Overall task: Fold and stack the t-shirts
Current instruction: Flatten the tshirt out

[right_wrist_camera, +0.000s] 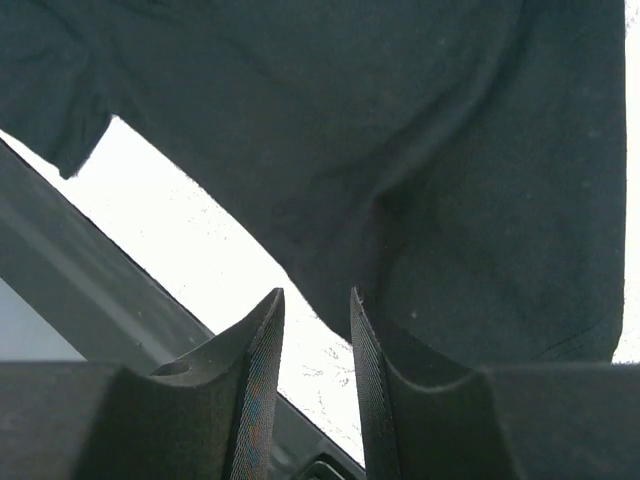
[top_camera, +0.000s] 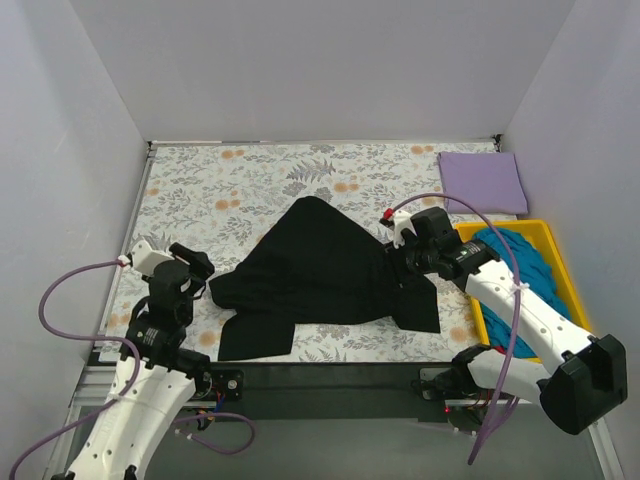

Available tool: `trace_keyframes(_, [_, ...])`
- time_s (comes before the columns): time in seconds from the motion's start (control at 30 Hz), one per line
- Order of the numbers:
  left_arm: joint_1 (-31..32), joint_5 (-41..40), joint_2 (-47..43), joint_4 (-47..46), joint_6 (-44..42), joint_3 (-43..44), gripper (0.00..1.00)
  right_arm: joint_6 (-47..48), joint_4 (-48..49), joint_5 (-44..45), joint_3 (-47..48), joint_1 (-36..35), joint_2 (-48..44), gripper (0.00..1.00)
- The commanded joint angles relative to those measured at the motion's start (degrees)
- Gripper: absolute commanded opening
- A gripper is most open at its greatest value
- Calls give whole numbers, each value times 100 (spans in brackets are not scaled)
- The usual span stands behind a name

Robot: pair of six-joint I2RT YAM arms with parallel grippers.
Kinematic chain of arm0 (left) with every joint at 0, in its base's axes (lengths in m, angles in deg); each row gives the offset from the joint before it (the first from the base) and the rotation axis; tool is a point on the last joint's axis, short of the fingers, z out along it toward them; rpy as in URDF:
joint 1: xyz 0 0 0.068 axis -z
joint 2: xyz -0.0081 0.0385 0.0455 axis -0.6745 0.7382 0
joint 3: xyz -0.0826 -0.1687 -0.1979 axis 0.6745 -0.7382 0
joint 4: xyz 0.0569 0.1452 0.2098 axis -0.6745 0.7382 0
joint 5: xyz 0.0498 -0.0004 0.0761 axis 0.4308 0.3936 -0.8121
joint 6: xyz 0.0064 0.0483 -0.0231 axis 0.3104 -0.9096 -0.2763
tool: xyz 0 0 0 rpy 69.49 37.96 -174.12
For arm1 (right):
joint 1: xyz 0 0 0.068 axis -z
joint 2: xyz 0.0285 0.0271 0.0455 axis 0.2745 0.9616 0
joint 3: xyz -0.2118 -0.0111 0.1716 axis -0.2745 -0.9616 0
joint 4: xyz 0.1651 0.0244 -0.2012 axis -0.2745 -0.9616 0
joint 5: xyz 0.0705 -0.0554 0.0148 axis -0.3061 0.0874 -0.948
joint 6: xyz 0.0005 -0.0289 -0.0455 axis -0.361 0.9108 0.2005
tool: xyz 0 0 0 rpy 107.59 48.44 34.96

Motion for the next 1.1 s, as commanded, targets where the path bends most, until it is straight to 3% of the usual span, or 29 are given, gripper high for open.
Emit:
trace_keyframes(0.0, [-32, -17, 406, -16, -318, 376, 54, 80, 166, -67, 497, 18, 299, 40])
trace_keyframes(0.1, [-32, 947, 1317, -376, -836, 508, 48, 28, 359, -14, 629, 18, 877, 40])
trace_keyframes(0.2, [-23, 1882, 2215, -702, -838, 508, 46, -78, 667, 4, 620, 18, 1431, 38])
trace_keyframes(0.23, [12, 2476, 3636, -1008, -777, 569, 43, -226, 1207, 221, 559, 18, 2147, 37])
trace_keyframes(0.27, [3, 2525, 4024, -1211, -794, 613, 42, -236, 1334, 328, 593, 18, 2380, 36])
trace_keyframes(0.6, [-163, 2297, 6644, -2198, -917, 1481, 30, -69, 1810, 1005, 1375, 53, 4077, 36])
trace_keyframes(0.87, [-357, 1920, 7928, -2338, -1145, 2615, 30, -25, 1995, 1313, 2456, 246, 5263, 38])
trace_keyframes(0.97, [-506, 1692, 8228, -2374, -1321, 3168, 34, -52, 1995, 1453, 3114, 351, 5659, 40])
trace_keyframes(1.07, [-550, 1384, 8151, -2321, -1602, 3487, 45, 45, 1934, 1437, 3590, 360, 5548, 42])
